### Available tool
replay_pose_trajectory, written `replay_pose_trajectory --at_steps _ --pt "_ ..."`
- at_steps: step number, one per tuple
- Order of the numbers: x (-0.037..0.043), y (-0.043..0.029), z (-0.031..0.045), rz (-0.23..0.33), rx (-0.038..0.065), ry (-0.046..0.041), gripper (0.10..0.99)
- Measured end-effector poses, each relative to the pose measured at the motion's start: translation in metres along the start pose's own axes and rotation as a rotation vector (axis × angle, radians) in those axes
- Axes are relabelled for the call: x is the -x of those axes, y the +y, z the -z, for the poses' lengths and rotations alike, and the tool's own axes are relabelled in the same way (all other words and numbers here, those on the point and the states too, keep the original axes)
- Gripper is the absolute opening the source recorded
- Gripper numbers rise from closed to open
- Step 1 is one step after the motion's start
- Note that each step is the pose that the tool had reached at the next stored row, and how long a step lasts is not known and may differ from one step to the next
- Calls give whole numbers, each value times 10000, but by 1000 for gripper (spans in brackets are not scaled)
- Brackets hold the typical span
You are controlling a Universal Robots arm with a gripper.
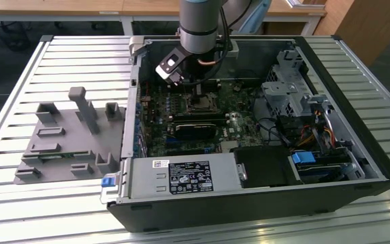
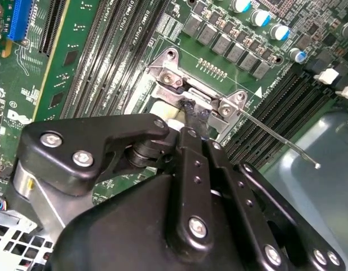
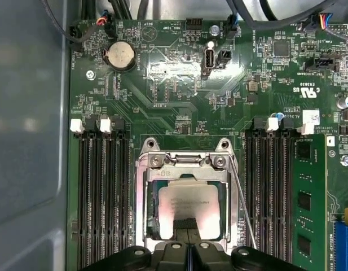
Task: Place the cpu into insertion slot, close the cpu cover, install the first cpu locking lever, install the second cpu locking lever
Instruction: 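Close the cpu cover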
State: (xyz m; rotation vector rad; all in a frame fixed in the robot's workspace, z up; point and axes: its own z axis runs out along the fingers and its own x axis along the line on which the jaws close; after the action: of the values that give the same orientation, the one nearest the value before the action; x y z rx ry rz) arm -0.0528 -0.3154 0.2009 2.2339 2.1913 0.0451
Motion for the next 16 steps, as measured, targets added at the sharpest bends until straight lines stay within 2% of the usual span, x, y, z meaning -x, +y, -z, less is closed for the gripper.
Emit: replay_pose_trajectory --at_steps 8,13,16 --pt "-6 60 -12 1 9 18 106" --pt "-6 68 112 -1 2 14 106" --pt "-7 86 114 0 -5 14 106"
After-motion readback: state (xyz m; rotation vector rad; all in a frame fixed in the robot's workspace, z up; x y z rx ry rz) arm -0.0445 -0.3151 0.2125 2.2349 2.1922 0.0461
